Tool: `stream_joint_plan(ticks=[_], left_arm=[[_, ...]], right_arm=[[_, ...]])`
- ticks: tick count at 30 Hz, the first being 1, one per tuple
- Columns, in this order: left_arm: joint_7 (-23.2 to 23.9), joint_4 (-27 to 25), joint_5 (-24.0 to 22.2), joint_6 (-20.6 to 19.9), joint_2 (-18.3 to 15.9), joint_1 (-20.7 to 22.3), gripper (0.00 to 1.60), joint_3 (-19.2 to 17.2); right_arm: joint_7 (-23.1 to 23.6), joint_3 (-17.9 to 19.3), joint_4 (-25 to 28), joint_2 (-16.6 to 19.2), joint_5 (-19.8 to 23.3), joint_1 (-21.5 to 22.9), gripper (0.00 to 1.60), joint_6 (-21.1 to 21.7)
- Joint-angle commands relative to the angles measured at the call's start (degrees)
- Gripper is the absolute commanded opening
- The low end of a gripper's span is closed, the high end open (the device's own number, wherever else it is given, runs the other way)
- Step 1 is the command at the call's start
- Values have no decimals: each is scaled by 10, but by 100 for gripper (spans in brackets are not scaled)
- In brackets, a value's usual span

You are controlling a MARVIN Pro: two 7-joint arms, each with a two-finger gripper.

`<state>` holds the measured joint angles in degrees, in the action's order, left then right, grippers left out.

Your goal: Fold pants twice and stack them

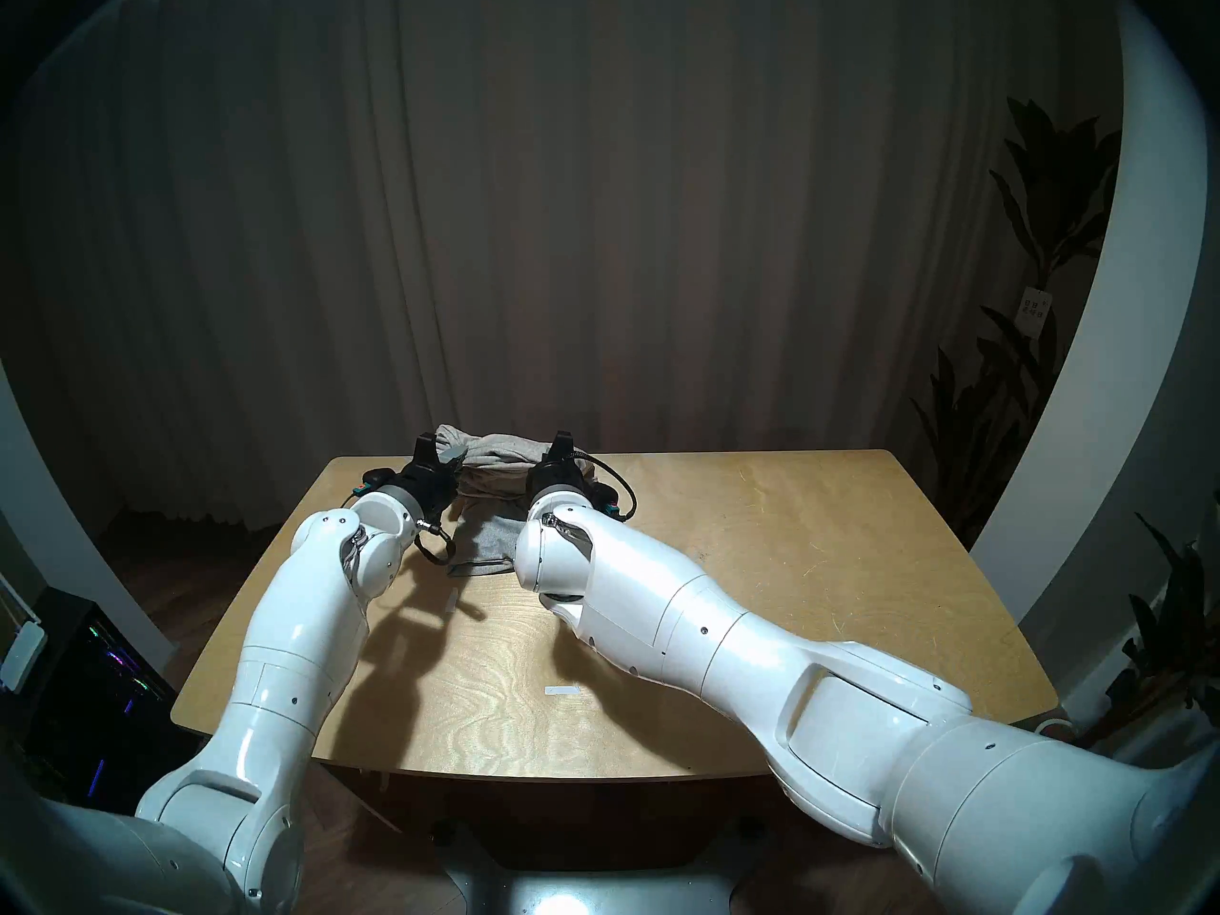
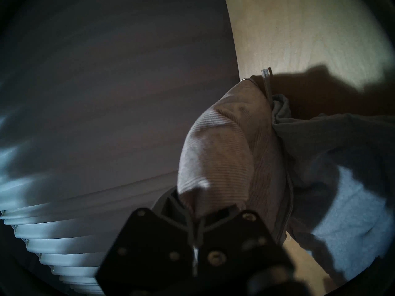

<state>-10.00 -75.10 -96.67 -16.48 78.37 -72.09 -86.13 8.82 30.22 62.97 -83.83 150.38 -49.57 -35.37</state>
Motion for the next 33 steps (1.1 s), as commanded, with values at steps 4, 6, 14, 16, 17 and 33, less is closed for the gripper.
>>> stream_joint_plan(ticks=[4,6,14,16,17,33], left_arm=[[-12,-79,-6,4,-6,-50,0,-11],[-26,-103,-10,7,-4,-71,0,-13],[-63,-159,-5,31,-1,-122,0,-12],[-66,-167,-3,33,-2,-129,0,-12],[-75,-178,1,39,-2,-141,0,-10],[-118,-208,35,66,0,-184,0,3]], right_arm=[[2,1,74,45,-3,-32,0,-25],[-2,-1,93,57,-3,-39,0,-28],[-12,-12,123,83,-9,-54,0,-33],[-13,-14,126,86,-10,-55,0,-33],[-20,-19,131,92,-11,-57,0,-33],[-81,-52,135,94,-10,-62,0,-58]])
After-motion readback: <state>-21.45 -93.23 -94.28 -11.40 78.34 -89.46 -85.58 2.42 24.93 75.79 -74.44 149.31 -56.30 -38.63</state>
